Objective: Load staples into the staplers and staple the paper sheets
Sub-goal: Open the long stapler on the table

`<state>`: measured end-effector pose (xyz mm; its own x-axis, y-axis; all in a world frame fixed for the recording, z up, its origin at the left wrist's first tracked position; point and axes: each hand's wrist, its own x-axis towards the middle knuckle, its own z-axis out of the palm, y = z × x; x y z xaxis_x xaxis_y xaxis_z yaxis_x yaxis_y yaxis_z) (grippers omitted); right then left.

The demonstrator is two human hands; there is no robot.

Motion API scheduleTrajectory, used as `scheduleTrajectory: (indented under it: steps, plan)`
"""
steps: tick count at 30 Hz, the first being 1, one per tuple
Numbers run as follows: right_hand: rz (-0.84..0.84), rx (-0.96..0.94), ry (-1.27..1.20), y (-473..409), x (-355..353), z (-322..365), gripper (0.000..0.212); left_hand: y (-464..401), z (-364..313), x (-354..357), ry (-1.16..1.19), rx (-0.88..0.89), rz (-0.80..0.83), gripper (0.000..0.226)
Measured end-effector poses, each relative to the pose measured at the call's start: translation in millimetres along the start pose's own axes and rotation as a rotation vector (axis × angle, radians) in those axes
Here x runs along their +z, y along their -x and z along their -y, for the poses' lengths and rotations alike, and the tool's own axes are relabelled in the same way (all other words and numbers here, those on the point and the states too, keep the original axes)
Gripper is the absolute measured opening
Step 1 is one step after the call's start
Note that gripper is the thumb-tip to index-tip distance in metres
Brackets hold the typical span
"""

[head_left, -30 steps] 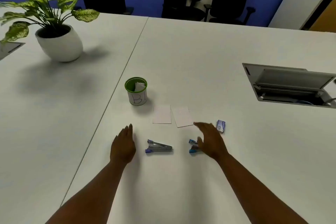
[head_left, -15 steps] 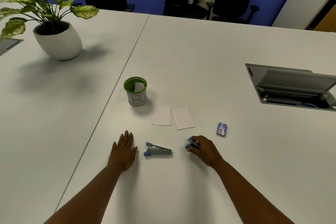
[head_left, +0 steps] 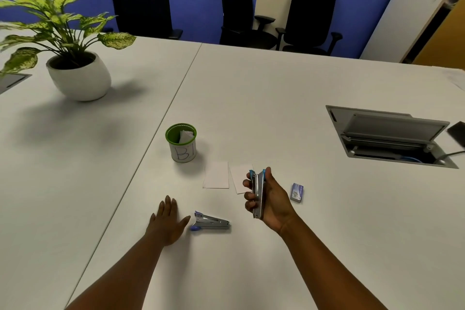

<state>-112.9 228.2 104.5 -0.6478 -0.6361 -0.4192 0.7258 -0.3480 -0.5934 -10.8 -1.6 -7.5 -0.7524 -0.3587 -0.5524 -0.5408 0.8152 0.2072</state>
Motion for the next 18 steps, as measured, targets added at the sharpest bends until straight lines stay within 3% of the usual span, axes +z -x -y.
scheduleTrajectory:
  steps: [18]
  plan:
    - [-0.049, -0.059, -0.010, -5.2, 4.7, -4.0, 0.043, 0.8, 2.0, 6.5, -0.034, 0.006, -0.042, 0.074]
